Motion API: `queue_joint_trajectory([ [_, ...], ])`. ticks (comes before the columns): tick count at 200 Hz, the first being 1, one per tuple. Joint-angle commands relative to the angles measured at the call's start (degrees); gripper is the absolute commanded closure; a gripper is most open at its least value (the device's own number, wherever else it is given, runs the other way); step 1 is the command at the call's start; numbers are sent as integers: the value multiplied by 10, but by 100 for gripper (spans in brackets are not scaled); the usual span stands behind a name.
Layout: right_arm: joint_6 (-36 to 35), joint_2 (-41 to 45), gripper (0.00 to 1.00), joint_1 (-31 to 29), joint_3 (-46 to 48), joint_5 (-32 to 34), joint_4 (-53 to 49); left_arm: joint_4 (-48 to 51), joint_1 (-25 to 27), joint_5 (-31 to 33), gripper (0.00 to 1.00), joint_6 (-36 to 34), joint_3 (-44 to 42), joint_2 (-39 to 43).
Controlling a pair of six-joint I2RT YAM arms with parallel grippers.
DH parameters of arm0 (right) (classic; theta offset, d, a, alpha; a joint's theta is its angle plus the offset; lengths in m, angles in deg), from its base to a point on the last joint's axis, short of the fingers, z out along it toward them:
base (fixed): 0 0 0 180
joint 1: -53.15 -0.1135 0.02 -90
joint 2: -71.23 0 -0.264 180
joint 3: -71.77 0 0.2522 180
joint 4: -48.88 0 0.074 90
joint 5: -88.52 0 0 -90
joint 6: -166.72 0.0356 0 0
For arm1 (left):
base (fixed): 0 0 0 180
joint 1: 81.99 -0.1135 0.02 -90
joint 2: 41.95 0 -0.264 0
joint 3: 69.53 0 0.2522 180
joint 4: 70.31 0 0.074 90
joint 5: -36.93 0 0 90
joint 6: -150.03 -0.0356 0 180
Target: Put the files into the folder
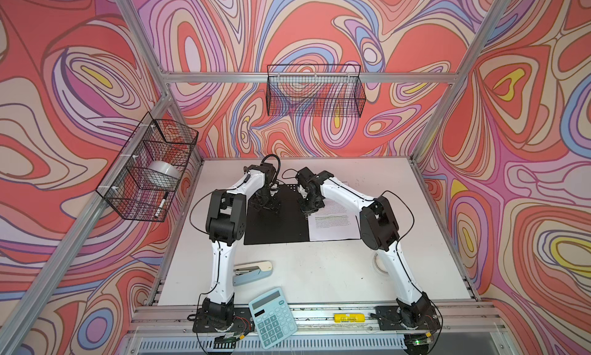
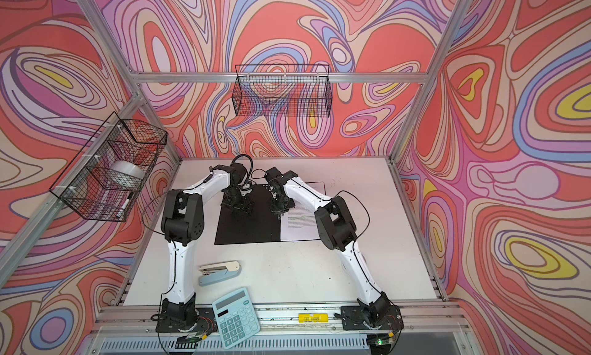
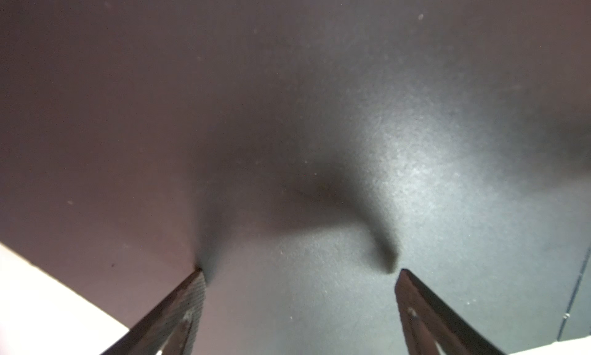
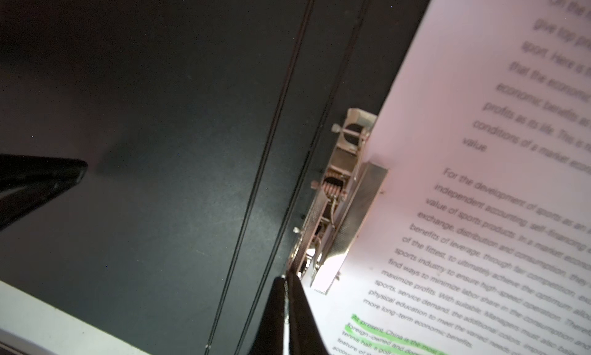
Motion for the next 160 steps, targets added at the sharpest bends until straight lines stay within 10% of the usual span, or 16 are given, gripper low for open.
queue_joint_trajectory([
  [1,-1,-53,95,5,32,24,-62,20,-7,-6,7,2,-6,-22],
  [160,0,-90,96,4,-2,53,-89,12,-12,-12,7,3,-17,-17],
])
